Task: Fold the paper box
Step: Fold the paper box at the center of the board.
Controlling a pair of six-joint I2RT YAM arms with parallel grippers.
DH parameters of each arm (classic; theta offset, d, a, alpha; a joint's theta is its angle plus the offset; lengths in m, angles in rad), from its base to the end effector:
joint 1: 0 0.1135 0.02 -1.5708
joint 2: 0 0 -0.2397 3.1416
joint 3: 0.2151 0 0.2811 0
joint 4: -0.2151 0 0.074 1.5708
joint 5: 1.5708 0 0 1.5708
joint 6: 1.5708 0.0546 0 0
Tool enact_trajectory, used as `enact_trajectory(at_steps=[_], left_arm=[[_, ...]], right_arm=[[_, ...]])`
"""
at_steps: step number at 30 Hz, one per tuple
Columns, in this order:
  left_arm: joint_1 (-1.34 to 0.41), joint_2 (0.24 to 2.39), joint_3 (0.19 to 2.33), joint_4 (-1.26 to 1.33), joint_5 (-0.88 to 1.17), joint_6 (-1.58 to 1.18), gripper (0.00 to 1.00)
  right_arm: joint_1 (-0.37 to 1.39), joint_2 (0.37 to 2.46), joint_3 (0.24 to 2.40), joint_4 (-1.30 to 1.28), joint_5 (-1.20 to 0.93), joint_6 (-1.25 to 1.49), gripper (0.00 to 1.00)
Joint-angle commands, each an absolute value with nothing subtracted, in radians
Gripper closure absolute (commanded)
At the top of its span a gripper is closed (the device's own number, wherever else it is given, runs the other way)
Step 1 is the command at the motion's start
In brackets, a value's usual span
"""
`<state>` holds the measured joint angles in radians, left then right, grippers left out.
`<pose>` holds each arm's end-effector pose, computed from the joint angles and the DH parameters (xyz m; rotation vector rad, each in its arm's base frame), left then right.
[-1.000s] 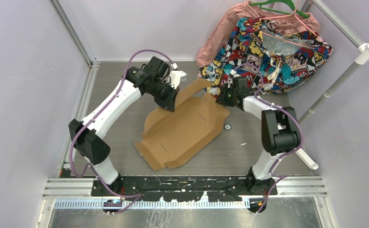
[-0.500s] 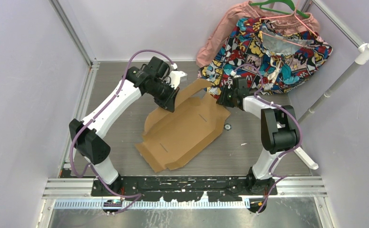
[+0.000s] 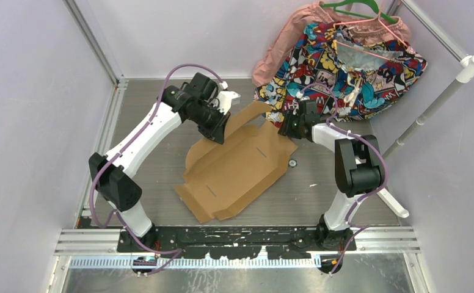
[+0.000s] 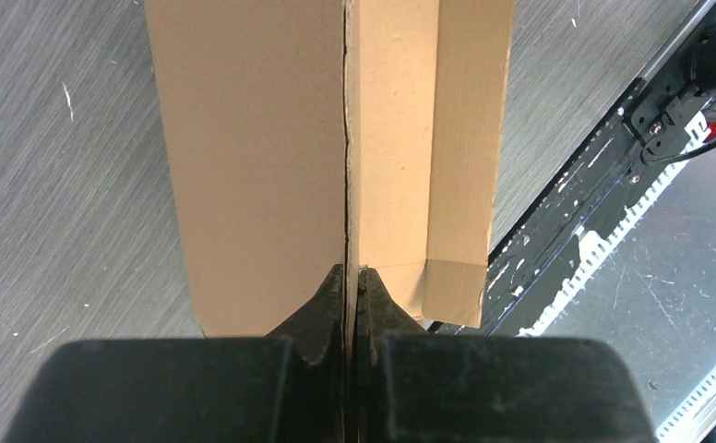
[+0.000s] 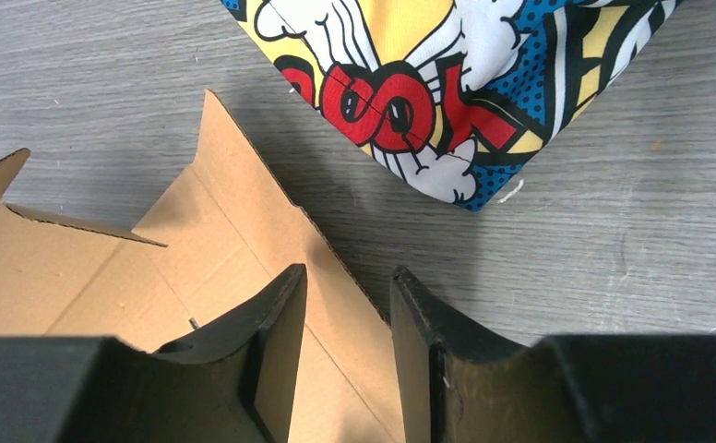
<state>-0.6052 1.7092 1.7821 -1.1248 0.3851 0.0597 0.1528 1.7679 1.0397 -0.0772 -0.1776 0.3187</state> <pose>0.3044 -0.2356 0.3226 0.9991 2.4716 -0.6903 0.3942 0.0705 0.1185 0.1133 2.4010 0.4338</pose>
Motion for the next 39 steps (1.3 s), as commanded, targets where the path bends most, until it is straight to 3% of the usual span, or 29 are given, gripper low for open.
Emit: enact_trajectory(at_steps=[1,12,20,31,39], left_arm=[[-0.599,1.695,1.823,-1.113,0.392,0.047,0.99],[-0.578,1.675,1.861,-1.108,0.315,0.042,1.0],[-0.576,1.668,1.87,-1.102,0.258,0.035,1.0],[-0.576,1.651,1.942,-1.142,0.129,0.034,1.0],[-0.576,1.658,2.034,-1.202,0.099,0.043,0.99]], right_arm=[[0.153,1.767,1.056,-0.072,-0.181,0.316,0.55],[0.163,1.571,1.011,-0.121,-0.136,0.363,0.53],[0.287,1.373,1.01,-0.298,-0.023,0.359,0.51],[0.527,1.278,0.896,-0.427,-0.042,0.448,0.57],[0.553,1.277,0.806,-0.415,-0.031,0.473,0.59]])
